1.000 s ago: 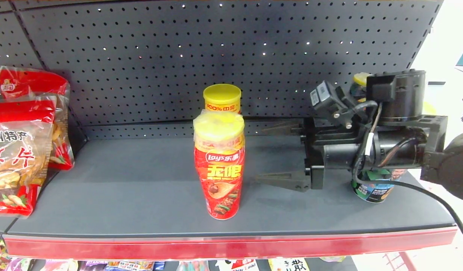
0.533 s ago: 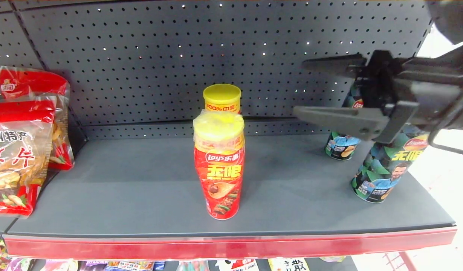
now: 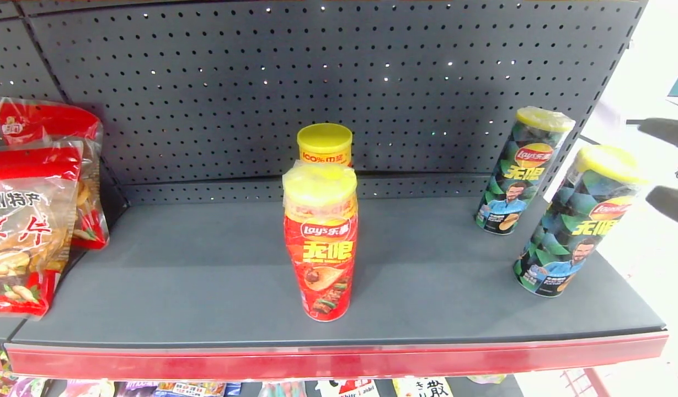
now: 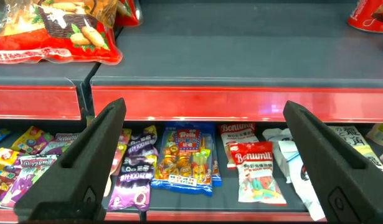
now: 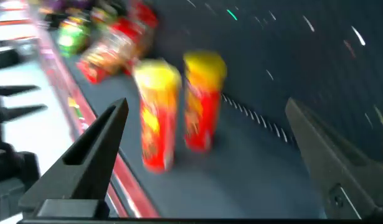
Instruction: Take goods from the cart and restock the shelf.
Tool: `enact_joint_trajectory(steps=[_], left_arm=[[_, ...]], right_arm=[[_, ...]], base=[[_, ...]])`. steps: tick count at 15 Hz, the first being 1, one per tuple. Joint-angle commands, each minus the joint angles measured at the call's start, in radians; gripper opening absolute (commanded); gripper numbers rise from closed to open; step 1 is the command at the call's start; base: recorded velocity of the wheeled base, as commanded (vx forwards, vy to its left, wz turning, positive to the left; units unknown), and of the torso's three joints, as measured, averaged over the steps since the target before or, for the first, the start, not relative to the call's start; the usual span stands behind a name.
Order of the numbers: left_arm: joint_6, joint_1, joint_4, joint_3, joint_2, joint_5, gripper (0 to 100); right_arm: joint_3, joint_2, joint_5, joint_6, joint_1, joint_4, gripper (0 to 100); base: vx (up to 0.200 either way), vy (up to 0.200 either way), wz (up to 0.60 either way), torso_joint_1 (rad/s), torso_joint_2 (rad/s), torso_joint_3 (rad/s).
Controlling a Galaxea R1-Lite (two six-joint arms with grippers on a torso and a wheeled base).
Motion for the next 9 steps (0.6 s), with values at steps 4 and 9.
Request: enact_joint_trajectory(steps=[4, 9], left_arm=[[-0.001, 0.0, 0.0, 0.0, 0.001, 0.001, 100], [-0.001, 0.0, 0.0, 0.0, 0.001, 0.001, 100]], right_arm=[[0.567, -0.259, -0.377, 0.053, -0.192, -0.322, 100], [0.715, -0.535, -0.377, 0.123, -0.296, -0.111, 100]], base=[[0.0, 0.0, 0.0, 0.0, 0.0, 0.0], [0.0, 0.0, 0.0, 0.0, 0.0, 0.0]])
